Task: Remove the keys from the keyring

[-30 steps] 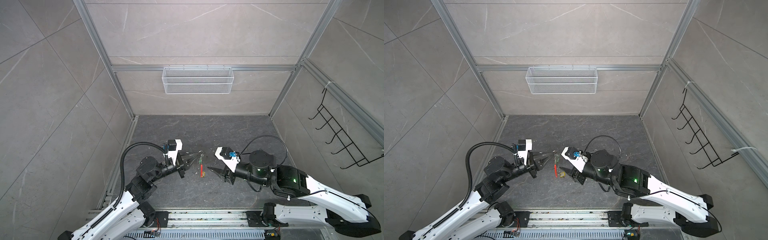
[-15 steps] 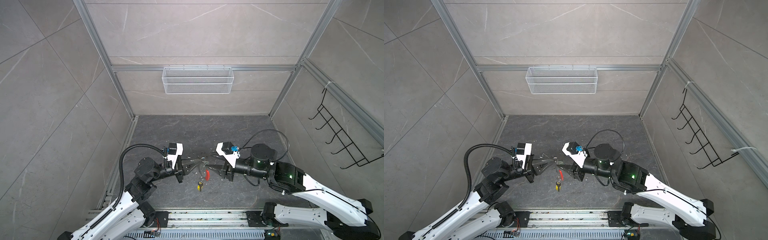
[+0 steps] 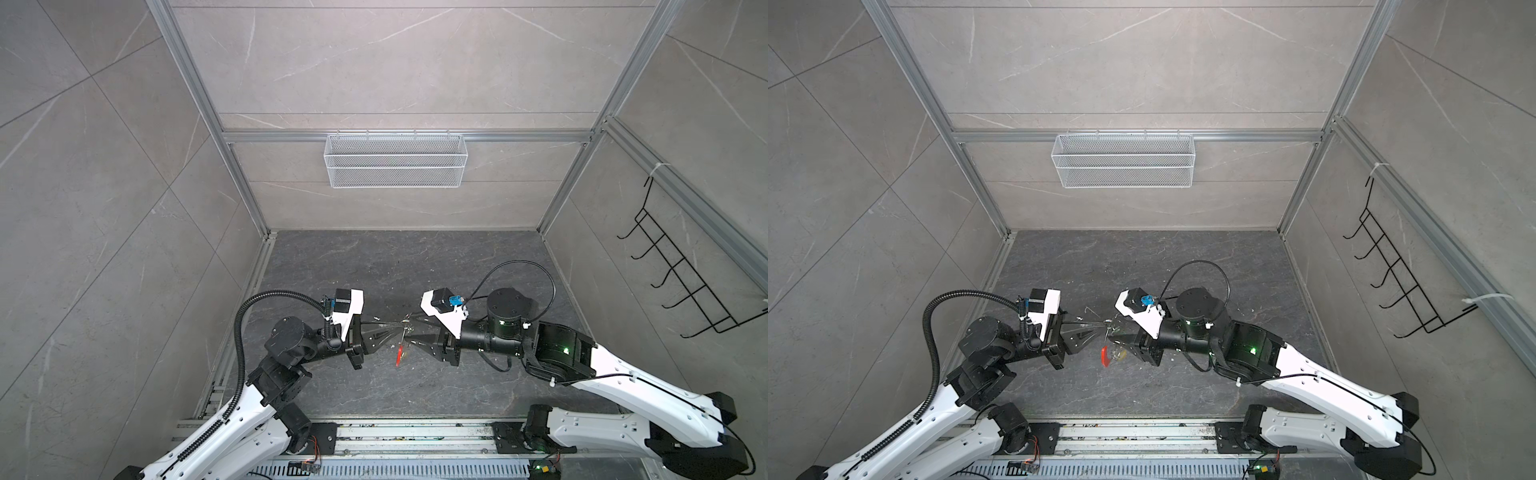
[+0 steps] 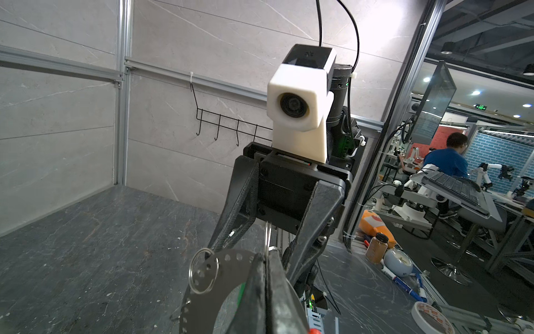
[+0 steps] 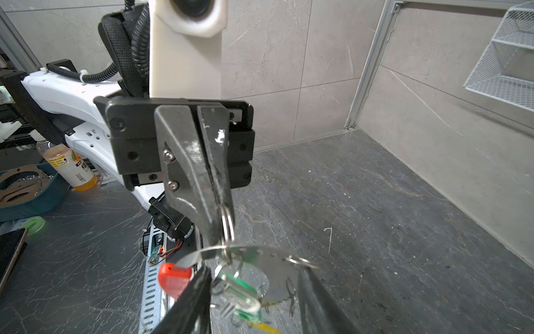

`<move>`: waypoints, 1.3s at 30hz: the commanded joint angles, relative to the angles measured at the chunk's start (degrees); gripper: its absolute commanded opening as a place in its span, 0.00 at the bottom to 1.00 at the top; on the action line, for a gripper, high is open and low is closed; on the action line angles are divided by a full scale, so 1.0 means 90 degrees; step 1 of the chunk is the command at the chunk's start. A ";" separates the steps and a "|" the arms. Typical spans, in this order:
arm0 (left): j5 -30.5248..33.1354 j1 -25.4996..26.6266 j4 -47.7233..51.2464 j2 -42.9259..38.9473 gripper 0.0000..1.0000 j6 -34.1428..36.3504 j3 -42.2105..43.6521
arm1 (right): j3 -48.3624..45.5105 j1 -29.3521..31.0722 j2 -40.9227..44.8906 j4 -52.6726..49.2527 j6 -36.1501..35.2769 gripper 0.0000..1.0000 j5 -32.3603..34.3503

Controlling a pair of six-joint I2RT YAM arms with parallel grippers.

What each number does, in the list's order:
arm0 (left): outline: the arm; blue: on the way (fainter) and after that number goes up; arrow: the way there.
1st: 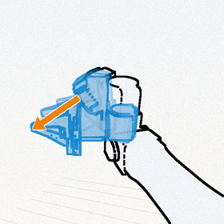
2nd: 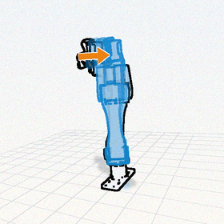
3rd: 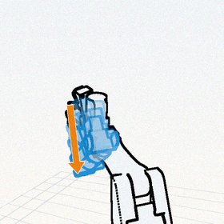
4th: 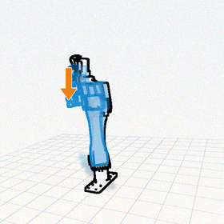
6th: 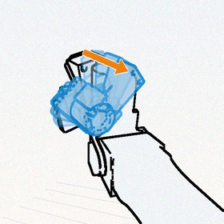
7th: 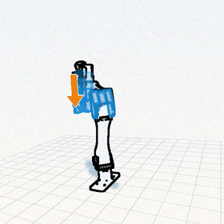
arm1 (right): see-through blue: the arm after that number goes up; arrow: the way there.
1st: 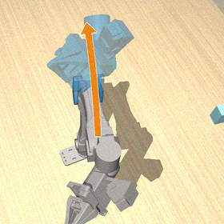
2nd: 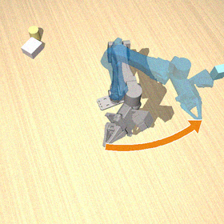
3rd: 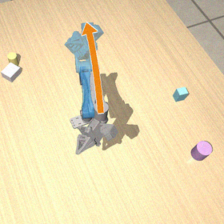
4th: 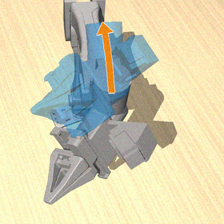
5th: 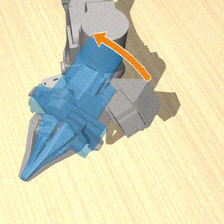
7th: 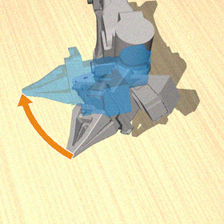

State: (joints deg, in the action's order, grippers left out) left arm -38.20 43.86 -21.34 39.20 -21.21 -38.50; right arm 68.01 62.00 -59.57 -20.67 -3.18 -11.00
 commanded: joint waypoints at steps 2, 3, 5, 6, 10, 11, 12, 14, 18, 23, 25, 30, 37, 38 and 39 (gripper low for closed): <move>-0.0217 0.0014 -0.0538 -0.0088 0.00 -0.0123 -0.0210 | -0.0061 -0.0016 -0.0002 0.0167 0.0081 0.47 -0.0083; -0.0228 0.0013 -0.0548 -0.0082 0.00 -0.0135 -0.0200 | -0.0052 -0.0024 0.0005 0.0176 0.0081 0.44 -0.0104; -0.0229 0.0014 -0.0558 -0.0082 0.00 -0.0143 -0.0207 | -0.0036 -0.0031 0.0008 0.0166 0.0078 0.39 -0.0118; -0.0229 0.0018 -0.0558 -0.0083 0.00 -0.0146 -0.0205 | -0.0036 -0.0027 0.0017 0.0167 0.0075 0.35 -0.0119; -0.0258 0.0015 -0.0574 -0.0061 0.00 -0.0171 -0.0205 | -0.0026 -0.0019 0.0017 0.0175 0.0078 0.29 -0.0128; -0.0268 0.0016 -0.0587 -0.0060 0.00 -0.0182 -0.0213 | -0.0026 -0.0015 0.0017 0.0185 0.0088 0.27 -0.0155; -0.0277 0.0019 -0.0597 -0.0041 0.00 -0.0182 -0.0209 | -0.0021 -0.0016 0.0027 0.0205 0.0104 0.24 -0.0164; -0.0288 0.0011 -0.0602 -0.0039 0.00 -0.0197 -0.0219 | -0.0027 -0.0020 0.0046 0.0215 0.0108 0.17 -0.0180; -0.0287 0.0016 -0.0625 -0.0059 0.00 -0.0199 -0.0190 | -0.0035 -0.0023 0.0076 0.0216 0.0098 0.04 -0.0197; -0.0337 0.0013 -0.0688 -0.0080 0.00 -0.0239 -0.0168 | -0.0027 -0.0025 0.0100 0.0175 0.0078 0.00 -0.0116; -0.0355 0.0012 -0.0760 -0.0112 0.00 -0.0272 -0.0147 | -0.0027 -0.0043 0.0102 0.0108 0.0058 0.00 -0.0005; -0.0415 0.0018 -0.0782 -0.0177 0.00 -0.0319 -0.0127 | -0.0044 -0.0082 0.0182 0.0005 0.0014 0.00 0.0026; -0.0562 0.0013 -0.0857 -0.0151 0.00 -0.0426 -0.0135 | 0.0109 -0.0091 0.0174 -0.0262 -0.0143 0.00 0.0129; -0.0603 0.0018 -0.0885 -0.0138 0.00 -0.0450 -0.0145 | 0.0127 -0.0089 0.0164 -0.0287 -0.0175 0.00 0.0140; -0.0646 0.0018 -0.0925 -0.0127 0.00 -0.0487 -0.0147 | 0.0155 -0.0087 0.0165 -0.0319 -0.0197 0.00 0.0148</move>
State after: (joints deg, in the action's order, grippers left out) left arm -40.71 43.83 -23.53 38.83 -24.12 -38.50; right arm 67.94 61.78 -58.39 -20.86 -3.53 -11.84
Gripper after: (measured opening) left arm 0.052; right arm 0.058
